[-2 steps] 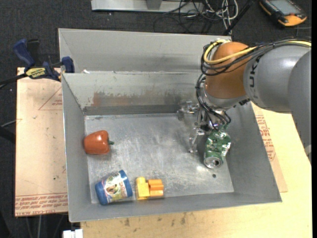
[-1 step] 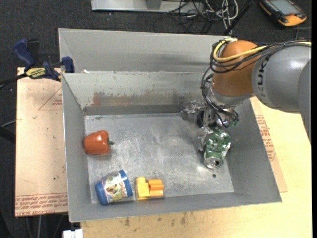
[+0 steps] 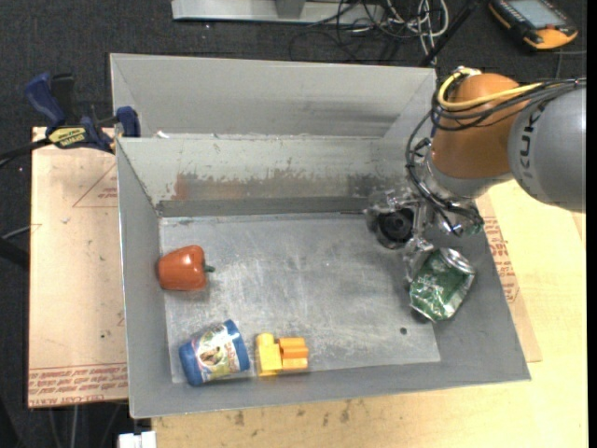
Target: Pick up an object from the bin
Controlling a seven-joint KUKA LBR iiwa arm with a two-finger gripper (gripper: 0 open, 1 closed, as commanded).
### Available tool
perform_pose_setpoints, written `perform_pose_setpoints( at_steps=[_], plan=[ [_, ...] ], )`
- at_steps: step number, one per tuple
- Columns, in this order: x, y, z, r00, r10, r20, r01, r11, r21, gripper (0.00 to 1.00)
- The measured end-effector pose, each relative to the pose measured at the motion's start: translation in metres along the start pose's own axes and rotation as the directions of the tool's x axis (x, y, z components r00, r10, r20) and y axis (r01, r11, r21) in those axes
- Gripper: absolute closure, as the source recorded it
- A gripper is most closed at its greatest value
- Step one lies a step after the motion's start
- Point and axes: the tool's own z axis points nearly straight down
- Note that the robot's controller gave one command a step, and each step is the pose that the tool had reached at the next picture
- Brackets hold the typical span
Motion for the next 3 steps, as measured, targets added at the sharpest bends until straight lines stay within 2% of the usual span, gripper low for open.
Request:
perform_pose_setpoints(
  at_steps=[1, 2, 3],
  plan=[
    [0.033, -0.016, -0.002, 0.993, 0.122, -0.001, -0.122, 0.993, 0.001, 1.0],
    [0.033, -0.016, -0.002, 0.992, 0.122, -0.001, -0.122, 0.992, 0.001, 1.0],
    [0.032, -0.017, -0.156, 0.996, 0.092, 0.003, -0.092, 0.996, 0.004, 1.0]
  ],
)
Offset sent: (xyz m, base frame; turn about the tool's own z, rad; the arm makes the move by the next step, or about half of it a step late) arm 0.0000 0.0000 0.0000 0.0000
